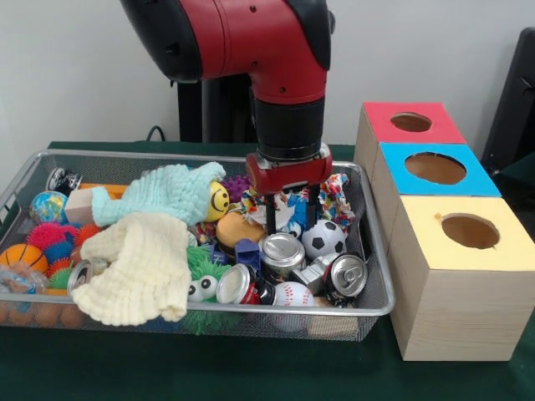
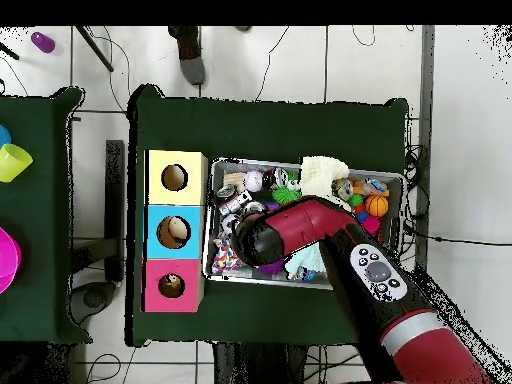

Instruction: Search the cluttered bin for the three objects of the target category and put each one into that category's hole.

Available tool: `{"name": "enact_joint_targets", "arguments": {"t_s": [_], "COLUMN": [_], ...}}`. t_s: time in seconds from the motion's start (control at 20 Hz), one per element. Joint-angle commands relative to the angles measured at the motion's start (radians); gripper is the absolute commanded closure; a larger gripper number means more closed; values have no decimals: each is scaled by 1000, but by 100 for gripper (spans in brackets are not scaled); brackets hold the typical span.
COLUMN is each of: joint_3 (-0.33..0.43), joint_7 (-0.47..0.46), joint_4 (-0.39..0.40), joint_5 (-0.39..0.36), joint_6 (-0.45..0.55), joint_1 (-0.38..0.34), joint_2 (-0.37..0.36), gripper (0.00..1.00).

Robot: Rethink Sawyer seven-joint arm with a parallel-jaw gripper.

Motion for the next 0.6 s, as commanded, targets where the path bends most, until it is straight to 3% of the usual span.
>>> {"name": "enact_joint_targets", "arguments": {"t_s": [0.05, 0.6], "joint_3": [-50, -88], "joint_7": [-87, -25], "joint_4": [69, 76], "joint_5": [-96, -155], "joint_6": [-51, -138], "joint_1": [-49, -51], "joint_2": [17, 74], "gripper": [0, 0]}}
